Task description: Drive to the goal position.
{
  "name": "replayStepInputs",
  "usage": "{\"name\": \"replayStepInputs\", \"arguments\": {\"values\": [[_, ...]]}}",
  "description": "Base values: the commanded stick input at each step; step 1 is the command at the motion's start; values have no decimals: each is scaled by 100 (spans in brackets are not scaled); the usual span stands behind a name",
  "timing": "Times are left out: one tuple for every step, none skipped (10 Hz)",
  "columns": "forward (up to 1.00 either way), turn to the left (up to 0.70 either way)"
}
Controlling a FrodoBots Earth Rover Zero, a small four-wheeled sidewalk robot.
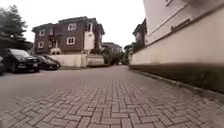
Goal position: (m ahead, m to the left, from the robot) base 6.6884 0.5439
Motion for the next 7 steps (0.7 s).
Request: {"name": "replayStepInputs", "arguments": {"values": [[70, 0], [70, 0], [70, 0], [70, 0], [70, 0], [70, 0], [70, 0]]}}
